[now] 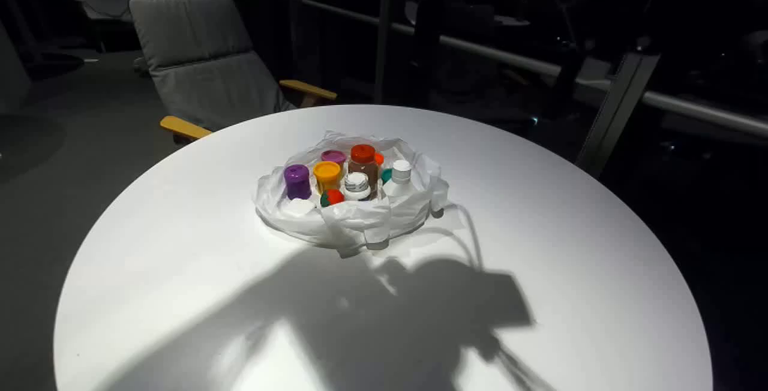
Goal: Remove the contents in the plastic bag and put them on the table.
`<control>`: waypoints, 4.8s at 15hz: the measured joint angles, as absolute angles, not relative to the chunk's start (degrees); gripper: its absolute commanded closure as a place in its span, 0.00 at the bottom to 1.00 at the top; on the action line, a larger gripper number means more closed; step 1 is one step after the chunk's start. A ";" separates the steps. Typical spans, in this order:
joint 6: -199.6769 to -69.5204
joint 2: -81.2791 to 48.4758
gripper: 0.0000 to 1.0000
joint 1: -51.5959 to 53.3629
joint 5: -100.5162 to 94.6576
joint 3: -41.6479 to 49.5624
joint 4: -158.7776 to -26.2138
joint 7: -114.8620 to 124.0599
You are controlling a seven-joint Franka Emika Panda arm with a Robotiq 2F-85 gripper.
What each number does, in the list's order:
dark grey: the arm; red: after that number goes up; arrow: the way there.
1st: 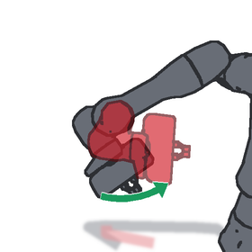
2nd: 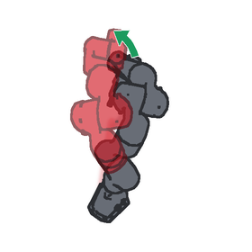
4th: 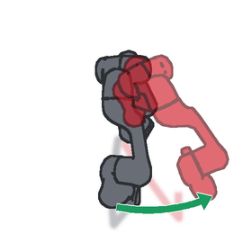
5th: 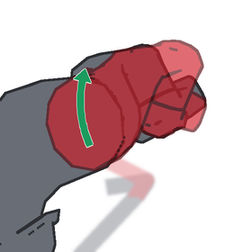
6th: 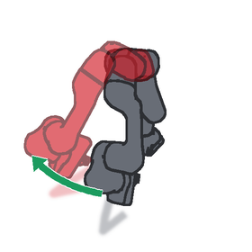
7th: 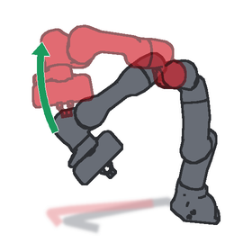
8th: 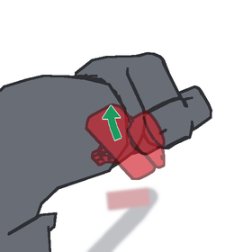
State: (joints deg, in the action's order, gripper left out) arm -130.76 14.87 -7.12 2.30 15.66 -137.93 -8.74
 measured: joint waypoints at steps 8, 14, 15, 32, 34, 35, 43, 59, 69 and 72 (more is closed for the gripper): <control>-130.78 15.03 0.00 -7.12 2.30 15.66 -137.03 -8.74; -130.78 15.03 0.00 -7.12 2.30 15.66 -137.03 -8.74; -130.74 14.96 0.00 -7.16 2.30 15.62 -137.07 -8.74; -131.08 -12.44 0.00 1.06 -4.25 -2.48 -116.82 30.69; -131.07 -18.36 0.00 1.89 -4.26 -1.28 -111.84 32.88; -131.01 -21.03 0.00 2.35 -4.26 -0.45 -109.46 33.82; -129.42 -34.63 0.00 4.18 -4.22 4.91 -95.71 37.67; -128.30 -40.90 0.42 3.33 -1.20 6.11 -92.50 36.77; -128.77 -41.11 0.89 2.31 -0.85 6.48 -92.54 36.41; -129.54 -39.73 0.89 2.18 -0.90 7.16 -92.99 35.61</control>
State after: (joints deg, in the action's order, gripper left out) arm -129.54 -39.73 2.18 -0.90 7.16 -92.99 35.61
